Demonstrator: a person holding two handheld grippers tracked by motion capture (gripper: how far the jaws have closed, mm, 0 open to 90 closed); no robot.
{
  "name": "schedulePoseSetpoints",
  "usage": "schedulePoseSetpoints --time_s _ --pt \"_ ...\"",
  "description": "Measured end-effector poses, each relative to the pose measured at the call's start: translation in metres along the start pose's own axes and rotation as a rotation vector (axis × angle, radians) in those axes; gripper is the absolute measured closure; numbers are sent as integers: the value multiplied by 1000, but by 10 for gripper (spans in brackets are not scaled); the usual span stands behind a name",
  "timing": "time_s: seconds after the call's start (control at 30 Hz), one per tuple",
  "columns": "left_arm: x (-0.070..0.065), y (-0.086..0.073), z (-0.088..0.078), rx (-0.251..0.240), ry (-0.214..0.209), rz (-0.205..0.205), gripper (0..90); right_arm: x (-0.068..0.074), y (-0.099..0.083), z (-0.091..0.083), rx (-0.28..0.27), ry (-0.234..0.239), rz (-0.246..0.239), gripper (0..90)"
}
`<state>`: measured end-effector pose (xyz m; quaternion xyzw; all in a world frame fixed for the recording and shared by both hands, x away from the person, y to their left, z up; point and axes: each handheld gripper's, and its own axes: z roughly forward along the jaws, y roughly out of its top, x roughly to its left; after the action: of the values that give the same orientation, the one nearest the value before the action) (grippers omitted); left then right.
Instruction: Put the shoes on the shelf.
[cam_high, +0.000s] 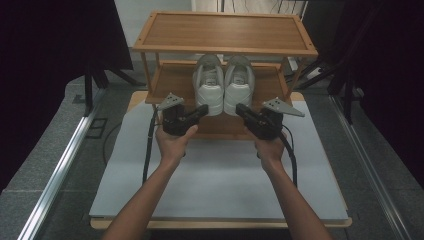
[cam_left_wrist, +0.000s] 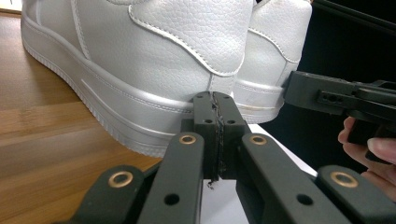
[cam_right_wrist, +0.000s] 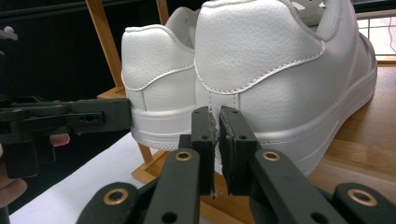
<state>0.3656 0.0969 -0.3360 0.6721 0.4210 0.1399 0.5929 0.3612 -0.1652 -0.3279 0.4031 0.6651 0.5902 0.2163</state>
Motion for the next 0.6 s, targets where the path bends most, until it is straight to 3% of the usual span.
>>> schedulePoseSetpoints --time_s 0.33,0.4,0.6 --pt "1 -2 0 -12 -12 5 883 -2 -1 -2 3 16 32 808" --pt "-1 -4 -2 -29 -12 21 824 -2 -2 -3 3 16 33 796" --pt "-1 -5 -13 -61 -39 -1 657 -1 -6 -15 -1 22 23 752"
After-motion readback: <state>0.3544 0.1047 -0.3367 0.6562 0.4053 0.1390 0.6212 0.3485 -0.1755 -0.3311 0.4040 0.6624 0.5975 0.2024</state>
